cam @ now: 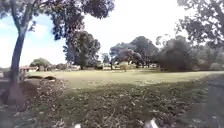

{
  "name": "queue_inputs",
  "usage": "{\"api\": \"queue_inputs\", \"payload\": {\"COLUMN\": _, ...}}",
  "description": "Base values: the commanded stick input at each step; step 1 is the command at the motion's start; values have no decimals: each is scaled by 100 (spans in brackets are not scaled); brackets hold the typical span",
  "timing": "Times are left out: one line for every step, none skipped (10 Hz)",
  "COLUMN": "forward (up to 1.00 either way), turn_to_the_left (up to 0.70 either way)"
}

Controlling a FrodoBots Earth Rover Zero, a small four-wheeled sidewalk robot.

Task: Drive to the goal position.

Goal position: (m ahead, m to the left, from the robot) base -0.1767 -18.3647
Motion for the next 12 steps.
{"api": "queue_inputs", "payload": {"forward": 0, "turn_to_the_left": 0}}
{"api": "queue_inputs", "payload": {"forward": 0, "turn_to_the_left": 0}}
{"api": "queue_inputs", "payload": {"forward": 0, "turn_to_the_left": 0}}
{"api": "queue_inputs", "payload": {"forward": 0, "turn_to_the_left": 0}}
{"api": "queue_inputs", "payload": {"forward": 5, "turn_to_the_left": 0}}
{"api": "queue_inputs", "payload": {"forward": 24, "turn_to_the_left": 0}}
{"api": "queue_inputs", "payload": {"forward": 70, "turn_to_the_left": 0}}
{"api": "queue_inputs", "payload": {"forward": 70, "turn_to_the_left": 0}}
{"api": "queue_inputs", "payload": {"forward": 70, "turn_to_the_left": 0}}
{"api": "queue_inputs", "payload": {"forward": 70, "turn_to_the_left": 0}}
{"api": "queue_inputs", "payload": {"forward": 70, "turn_to_the_left": 0}}
{"api": "queue_inputs", "payload": {"forward": 70, "turn_to_the_left": 0}}
